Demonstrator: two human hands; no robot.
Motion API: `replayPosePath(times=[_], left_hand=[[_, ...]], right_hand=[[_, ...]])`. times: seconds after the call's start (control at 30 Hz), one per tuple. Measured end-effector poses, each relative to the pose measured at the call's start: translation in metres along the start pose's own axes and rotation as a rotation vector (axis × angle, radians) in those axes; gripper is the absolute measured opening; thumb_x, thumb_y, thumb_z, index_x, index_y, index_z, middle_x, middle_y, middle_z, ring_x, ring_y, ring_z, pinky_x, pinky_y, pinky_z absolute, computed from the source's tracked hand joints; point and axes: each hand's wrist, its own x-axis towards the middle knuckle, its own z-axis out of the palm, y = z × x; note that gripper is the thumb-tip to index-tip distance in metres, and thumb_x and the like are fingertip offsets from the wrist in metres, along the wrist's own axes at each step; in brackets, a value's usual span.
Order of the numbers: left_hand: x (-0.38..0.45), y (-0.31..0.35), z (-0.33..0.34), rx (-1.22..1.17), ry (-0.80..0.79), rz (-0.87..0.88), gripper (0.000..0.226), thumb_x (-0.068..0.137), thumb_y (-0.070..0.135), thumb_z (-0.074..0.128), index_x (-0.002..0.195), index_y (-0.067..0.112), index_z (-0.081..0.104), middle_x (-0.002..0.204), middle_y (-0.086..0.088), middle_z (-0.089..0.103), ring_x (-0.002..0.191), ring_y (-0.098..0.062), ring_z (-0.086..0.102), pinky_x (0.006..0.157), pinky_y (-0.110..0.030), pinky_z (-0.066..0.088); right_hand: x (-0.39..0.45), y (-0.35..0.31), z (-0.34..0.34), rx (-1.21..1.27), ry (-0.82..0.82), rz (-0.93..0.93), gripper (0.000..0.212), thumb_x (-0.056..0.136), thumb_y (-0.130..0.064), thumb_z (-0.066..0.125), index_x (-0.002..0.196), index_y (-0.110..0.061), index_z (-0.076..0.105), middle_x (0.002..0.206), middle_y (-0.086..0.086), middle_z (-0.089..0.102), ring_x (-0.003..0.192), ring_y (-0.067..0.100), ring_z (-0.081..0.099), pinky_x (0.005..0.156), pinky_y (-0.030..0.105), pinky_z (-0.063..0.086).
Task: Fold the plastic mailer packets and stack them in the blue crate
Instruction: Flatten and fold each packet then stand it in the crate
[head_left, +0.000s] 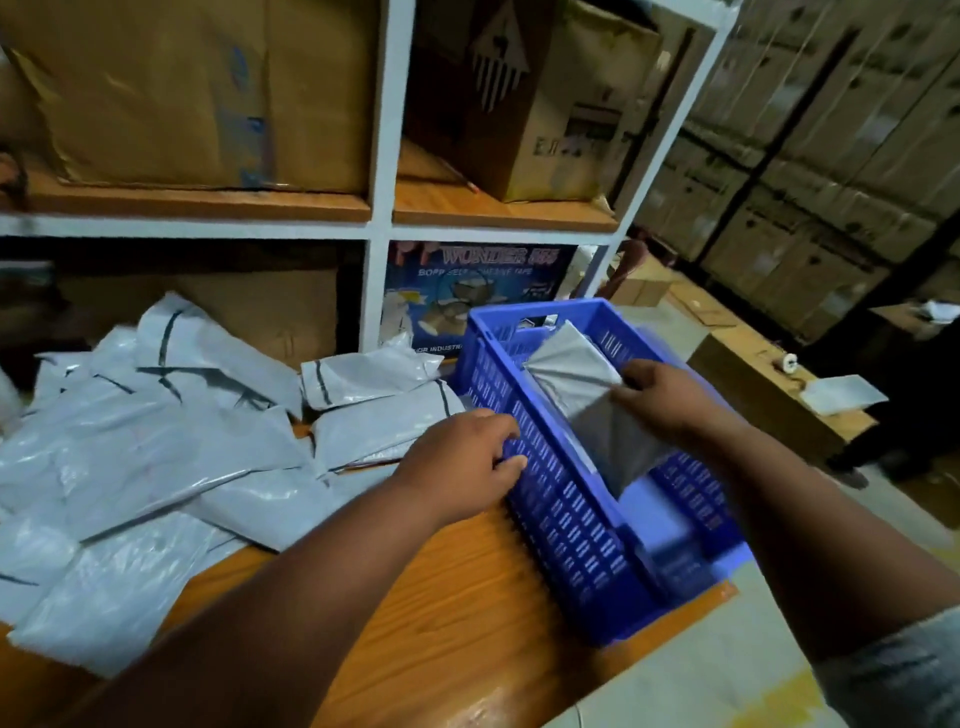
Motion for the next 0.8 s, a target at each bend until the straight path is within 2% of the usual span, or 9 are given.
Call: replayPosePath(times=[0.13, 0.23, 0.3, 0.33, 0.4, 0.47, 0.53, 0.7, 0.8], left_hand=[[0.044, 0.026, 0.023, 0.064, -0.034, -0.083, 0.044, 0.102, 0.054, 0.061, 0.136, 0.026, 0.059, 0.113, 0.005, 0.058, 0.097, -0.021, 0.062, 0.084, -0.041, 0.056], [0.075, 0.043, 0.046, 0.258, -0.154, -0.207, 0.069, 0.106, 0.064, 0.045, 0.160, 0.023, 0.032, 0.147, -0.013, 0.047, 0.122, -0.038, 0.059, 0.091, -0.047, 0.053], [0.088, 0.052, 0.063, 0.304, -0.249, -0.324, 0.075, 0.109, 0.062, 0.036, 0.169, 0.022, 0.015, 0.158, -0.022, 0.036, 0.133, -0.046, 0.053, 0.100, -0.051, 0.050], [0.092, 0.056, 0.070, 0.275, -0.261, -0.378, 0.074, 0.110, 0.058, 0.036, 0.170, 0.021, 0.012, 0.159, -0.025, 0.034, 0.134, -0.047, 0.051, 0.104, -0.052, 0.048], [0.095, 0.059, 0.079, 0.242, -0.223, -0.431, 0.068, 0.109, 0.051, 0.038, 0.167, 0.021, 0.017, 0.152, -0.024, 0.041, 0.129, -0.046, 0.054, 0.101, -0.050, 0.049], [0.094, 0.055, 0.083, 0.259, -0.193, -0.447, 0.062, 0.107, 0.051, 0.039, 0.160, 0.024, 0.022, 0.146, -0.019, 0.047, 0.122, -0.043, 0.058, 0.095, -0.049, 0.051], [0.091, 0.053, 0.084, 0.256, -0.188, -0.460, 0.064, 0.104, 0.056, 0.037, 0.159, 0.028, 0.020, 0.145, -0.016, 0.051, 0.123, -0.041, 0.059, 0.097, -0.050, 0.052], [0.087, 0.053, 0.087, 0.213, -0.156, -0.491, 0.071, 0.100, 0.058, 0.033, 0.164, 0.033, 0.017, 0.130, -0.014, 0.061, 0.115, -0.038, 0.062, 0.094, -0.050, 0.053], [0.087, 0.055, 0.088, 0.212, -0.135, -0.505, 0.069, 0.101, 0.055, 0.036, 0.165, 0.033, 0.019, 0.128, -0.013, 0.062, 0.112, -0.037, 0.063, 0.090, -0.047, 0.052]], right_hand=[[0.035, 0.034, 0.000, 0.146, 0.036, 0.074, 0.014, 0.098, -0.023, 0.065, 0.090, -0.012, 0.066, 0.083, 0.006, 0.065, 0.075, 0.023, 0.060, 0.054, 0.027, 0.037], [0.069, 0.055, 0.010, 0.139, -0.020, 0.080, 0.015, 0.092, -0.022, 0.068, 0.082, -0.014, 0.060, 0.081, 0.010, 0.065, 0.073, 0.032, 0.065, 0.050, 0.028, 0.039], [0.092, 0.064, 0.023, 0.072, -0.081, 0.051, 0.018, 0.090, -0.022, 0.068, 0.078, -0.012, 0.059, 0.080, 0.011, 0.066, 0.071, 0.032, 0.065, 0.050, 0.028, 0.040], [0.104, 0.066, 0.032, 0.040, -0.106, 0.031, 0.016, 0.090, -0.022, 0.067, 0.079, -0.012, 0.060, 0.084, 0.011, 0.068, 0.071, 0.030, 0.065, 0.051, 0.028, 0.041], [0.125, 0.068, 0.051, -0.058, -0.153, -0.021, 0.009, 0.092, -0.022, 0.065, 0.091, -0.013, 0.067, 0.099, 0.014, 0.072, 0.083, 0.033, 0.067, 0.065, 0.029, 0.048], [0.144, 0.071, 0.073, -0.114, -0.174, -0.045, 0.020, 0.094, -0.024, 0.065, 0.107, -0.010, 0.072, 0.111, 0.016, 0.074, 0.102, 0.037, 0.070, 0.083, 0.034, 0.052], [0.157, 0.074, 0.093, -0.137, -0.177, -0.048, 0.026, 0.093, -0.025, 0.066, 0.112, -0.010, 0.073, 0.116, 0.015, 0.074, 0.109, 0.037, 0.070, 0.092, 0.037, 0.055], [0.165, 0.076, 0.115, -0.189, -0.130, -0.043, 0.028, 0.096, -0.021, 0.060, 0.122, -0.014, 0.069, 0.122, 0.008, 0.071, 0.114, 0.033, 0.070, 0.089, 0.037, 0.054], [0.168, 0.079, 0.120, -0.210, -0.087, -0.037, 0.028, 0.094, -0.021, 0.062, 0.121, -0.016, 0.069, 0.119, 0.007, 0.072, 0.110, 0.034, 0.071, 0.083, 0.036, 0.053]])
